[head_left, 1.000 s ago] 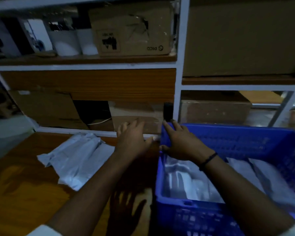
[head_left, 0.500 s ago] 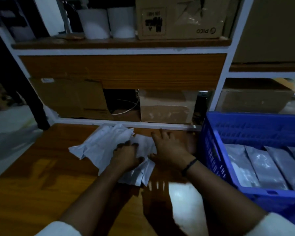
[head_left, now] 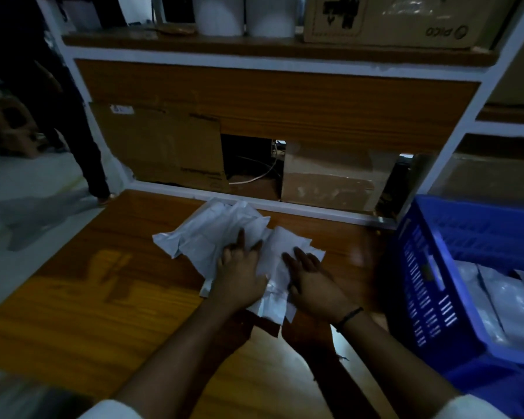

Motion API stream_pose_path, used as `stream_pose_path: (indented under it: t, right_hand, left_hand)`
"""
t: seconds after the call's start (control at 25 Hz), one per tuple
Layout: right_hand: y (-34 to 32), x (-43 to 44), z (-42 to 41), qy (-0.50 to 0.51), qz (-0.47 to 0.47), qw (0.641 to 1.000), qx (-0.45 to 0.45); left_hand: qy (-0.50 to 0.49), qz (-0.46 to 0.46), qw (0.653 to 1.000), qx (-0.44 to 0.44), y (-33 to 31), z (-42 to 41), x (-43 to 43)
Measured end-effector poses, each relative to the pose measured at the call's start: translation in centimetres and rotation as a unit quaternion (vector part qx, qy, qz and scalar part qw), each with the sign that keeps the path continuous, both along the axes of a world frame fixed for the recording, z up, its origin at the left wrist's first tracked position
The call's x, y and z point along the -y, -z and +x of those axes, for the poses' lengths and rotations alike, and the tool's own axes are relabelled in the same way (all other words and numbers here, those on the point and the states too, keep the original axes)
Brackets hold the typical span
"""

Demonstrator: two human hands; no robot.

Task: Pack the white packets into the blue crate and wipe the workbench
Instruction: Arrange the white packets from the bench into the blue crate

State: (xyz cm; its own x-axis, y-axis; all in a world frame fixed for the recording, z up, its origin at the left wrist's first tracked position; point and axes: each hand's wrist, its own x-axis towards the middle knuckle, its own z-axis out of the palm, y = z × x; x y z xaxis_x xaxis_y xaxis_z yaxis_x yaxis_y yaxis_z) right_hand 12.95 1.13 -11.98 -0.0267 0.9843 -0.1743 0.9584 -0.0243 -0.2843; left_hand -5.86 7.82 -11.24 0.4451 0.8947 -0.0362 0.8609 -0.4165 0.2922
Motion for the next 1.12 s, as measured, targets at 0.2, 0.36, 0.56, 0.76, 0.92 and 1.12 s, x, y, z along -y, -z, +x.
stream_pose_path:
  t: [0.2, 0.36, 0.56, 0.76, 0.92, 1.12]
  right_hand:
    - [-1.1, -1.1, 0.0, 0.007, 0.036, 0.999, 0.012]
    - [-1.3, -3.2, -2.7, 0.071, 0.045, 0.996, -0.032]
    - [-0.2, -2.3, -2.2, 0.045, 0.015, 0.999, -0.002]
    - [0.3, 1.6, 1.6, 0.021, 0.021, 0.996, 0.083]
    - [0.9, 1.9, 0.8, 0.115, 0.048, 0.988, 0.085]
    - [2.6, 2.7, 0.5, 0.118, 0.061, 0.985, 0.106]
  left_hand:
    - [-0.080, -0.089, 0.991, -0.056, 0.2, -0.5, -3.1]
    - [-0.046, -0.106, 0.991, -0.063, 1.1, 0.4, -2.8]
    - [-0.054, -0.093, 0.994, 0.001, 2.5, 2.1, -0.6]
    - [-0.073, -0.095, 0.992, -0.030, 2.2, 2.4, 0.8]
    - [-0.059, -0.031, 0.997, 0.026, 2.7, 2.9, 0.1]
    - [-0.056, -0.032, 0.997, -0.049, 3.1, 3.1, 0.1]
